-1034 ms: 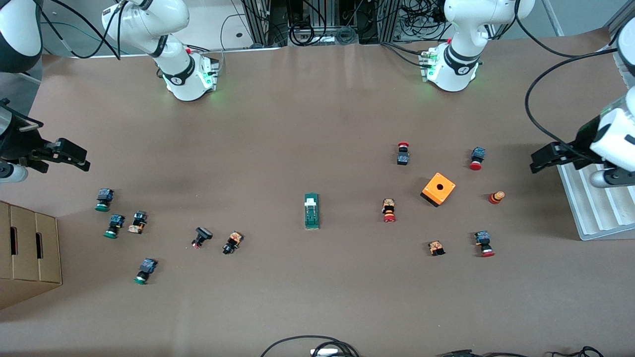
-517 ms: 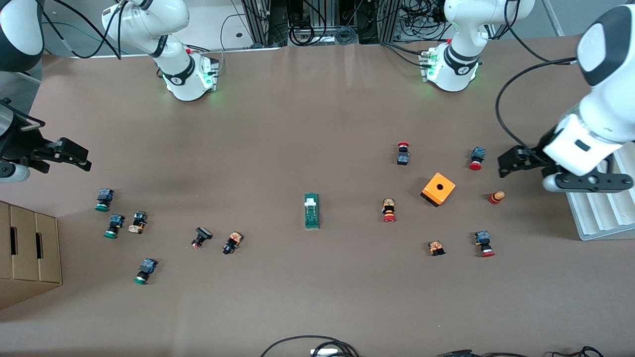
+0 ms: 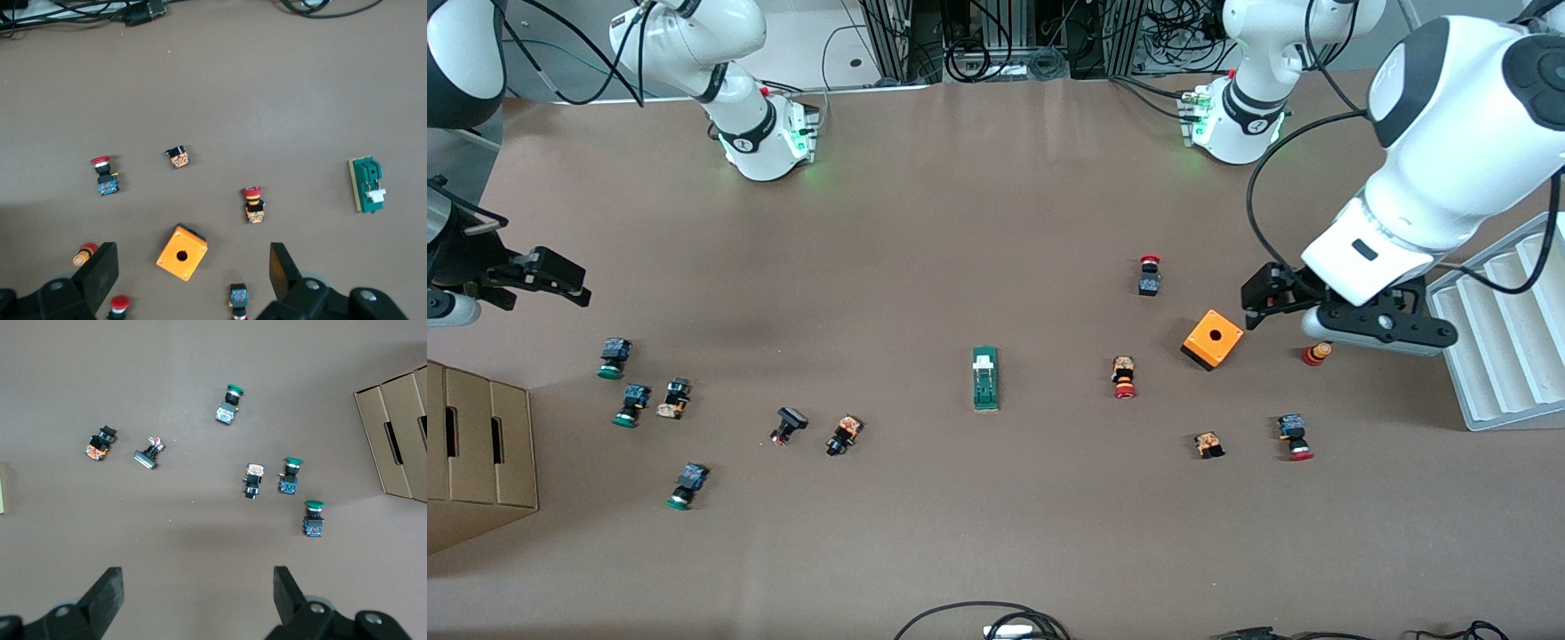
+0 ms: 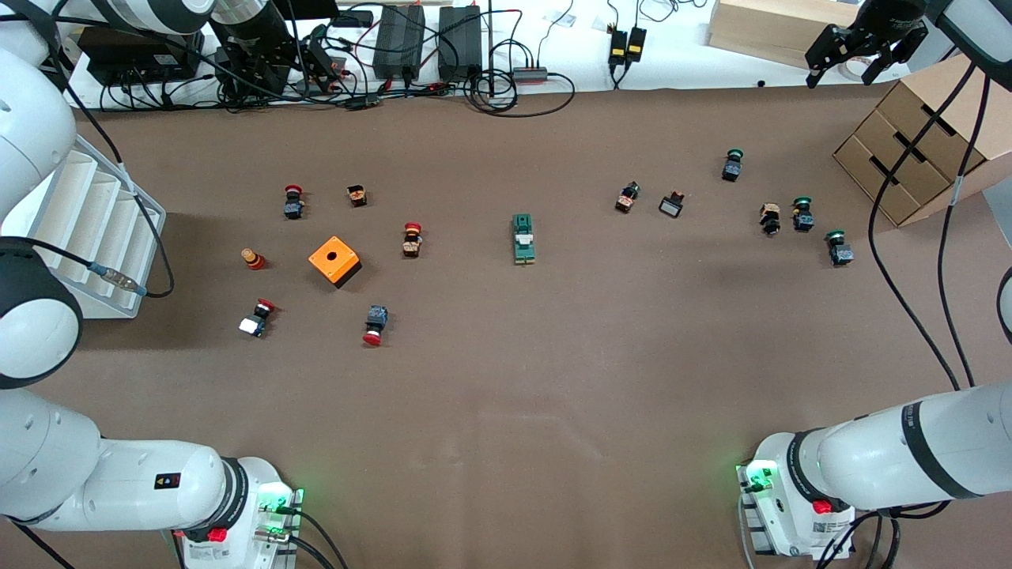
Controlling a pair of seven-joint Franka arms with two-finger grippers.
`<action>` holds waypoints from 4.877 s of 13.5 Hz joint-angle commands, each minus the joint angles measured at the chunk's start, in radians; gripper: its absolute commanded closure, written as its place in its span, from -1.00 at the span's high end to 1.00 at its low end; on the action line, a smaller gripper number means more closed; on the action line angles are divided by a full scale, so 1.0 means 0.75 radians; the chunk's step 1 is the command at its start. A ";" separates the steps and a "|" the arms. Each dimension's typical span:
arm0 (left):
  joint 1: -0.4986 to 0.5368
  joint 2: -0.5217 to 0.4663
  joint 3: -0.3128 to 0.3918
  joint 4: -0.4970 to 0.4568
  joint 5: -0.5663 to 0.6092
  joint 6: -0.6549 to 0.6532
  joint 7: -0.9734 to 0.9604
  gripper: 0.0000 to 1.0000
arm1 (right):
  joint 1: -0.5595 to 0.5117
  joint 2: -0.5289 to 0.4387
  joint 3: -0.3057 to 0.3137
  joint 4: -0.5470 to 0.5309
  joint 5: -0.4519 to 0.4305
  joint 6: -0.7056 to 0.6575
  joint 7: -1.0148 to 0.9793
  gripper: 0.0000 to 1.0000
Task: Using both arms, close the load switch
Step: 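Move the left gripper over the green switch module, then lower the left gripper and grasp the green switch module's base, then reach the right gripper toward the white lever while the left gripper holds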
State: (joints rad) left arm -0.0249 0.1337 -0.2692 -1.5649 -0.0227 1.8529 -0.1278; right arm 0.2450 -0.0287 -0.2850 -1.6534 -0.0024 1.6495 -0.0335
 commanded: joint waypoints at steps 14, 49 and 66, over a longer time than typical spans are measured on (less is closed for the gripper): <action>-0.543 0.122 -0.009 -0.016 0.656 0.190 -0.940 1.00 | 0.011 -0.007 -0.002 0.016 -0.027 -0.023 0.018 1.00; -1.118 0.879 -0.146 -0.016 2.302 -0.028 -3.002 1.00 | 0.015 -0.001 -0.002 0.016 -0.030 0.018 0.022 1.00; -1.151 1.186 -0.177 -0.004 2.650 -0.298 -3.292 1.00 | 0.201 0.165 -0.002 0.034 0.179 0.012 0.047 1.00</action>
State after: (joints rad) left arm -0.8799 0.9998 -0.3969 -1.5904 1.9459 1.6548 -2.5737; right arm 0.3684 0.0685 -0.2804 -1.6541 0.1077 1.6410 -0.0115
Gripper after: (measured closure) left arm 0.000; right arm 0.000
